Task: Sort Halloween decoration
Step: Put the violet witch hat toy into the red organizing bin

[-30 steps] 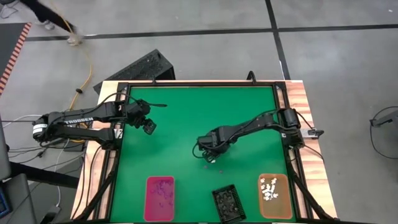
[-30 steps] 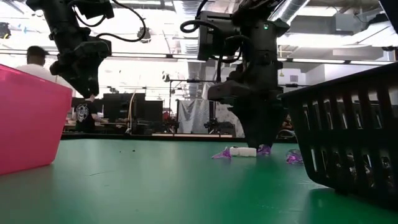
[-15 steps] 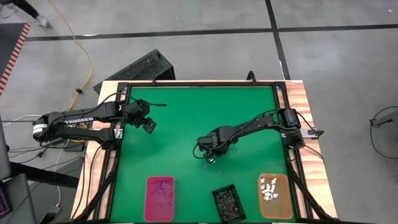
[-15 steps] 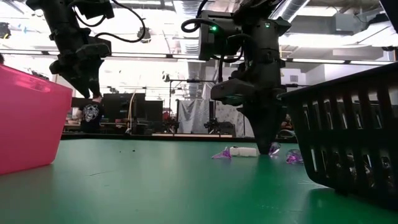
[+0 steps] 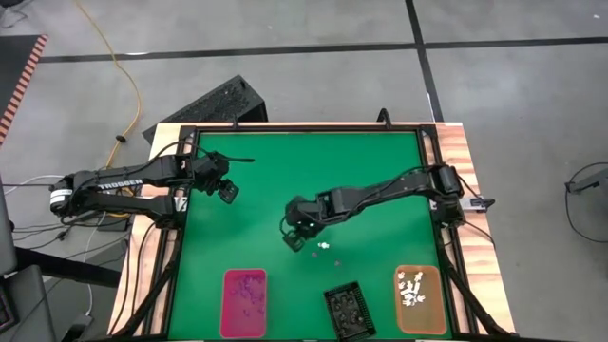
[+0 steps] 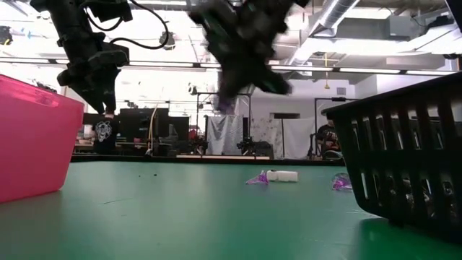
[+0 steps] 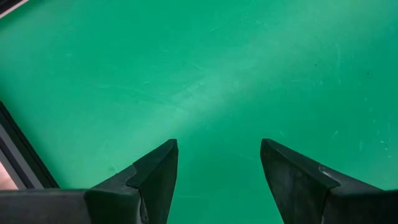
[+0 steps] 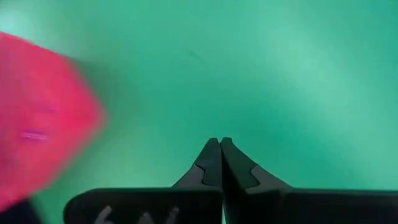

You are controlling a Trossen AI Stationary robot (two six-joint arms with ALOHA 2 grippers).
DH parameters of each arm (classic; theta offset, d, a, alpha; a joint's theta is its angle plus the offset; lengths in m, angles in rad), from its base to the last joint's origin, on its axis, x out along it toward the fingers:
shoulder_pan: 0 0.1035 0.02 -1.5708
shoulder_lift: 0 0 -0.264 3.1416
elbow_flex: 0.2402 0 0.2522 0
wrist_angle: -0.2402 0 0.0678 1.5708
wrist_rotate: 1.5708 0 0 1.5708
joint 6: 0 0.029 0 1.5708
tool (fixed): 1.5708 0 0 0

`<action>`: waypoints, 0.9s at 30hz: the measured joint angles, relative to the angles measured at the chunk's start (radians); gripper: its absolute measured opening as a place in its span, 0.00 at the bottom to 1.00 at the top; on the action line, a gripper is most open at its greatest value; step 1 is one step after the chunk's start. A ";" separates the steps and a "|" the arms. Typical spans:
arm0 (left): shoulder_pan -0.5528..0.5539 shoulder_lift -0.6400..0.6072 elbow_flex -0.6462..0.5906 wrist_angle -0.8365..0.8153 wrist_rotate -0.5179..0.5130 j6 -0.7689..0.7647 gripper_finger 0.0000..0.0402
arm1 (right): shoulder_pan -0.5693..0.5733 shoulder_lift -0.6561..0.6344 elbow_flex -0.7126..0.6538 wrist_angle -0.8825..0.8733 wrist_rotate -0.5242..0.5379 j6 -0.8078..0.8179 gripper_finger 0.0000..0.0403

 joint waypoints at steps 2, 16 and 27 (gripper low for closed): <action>0.000 0.000 0.000 0.000 -0.002 -0.008 0.54 | 0.013 0.000 0.022 0.100 0.002 -0.046 0.03; 0.000 0.000 0.000 0.000 -0.002 -0.009 0.54 | 0.093 0.001 0.030 0.462 0.001 -0.371 0.03; 0.000 0.000 0.000 0.000 -0.001 -0.018 0.54 | 0.106 0.071 0.050 0.644 -0.021 -0.478 0.03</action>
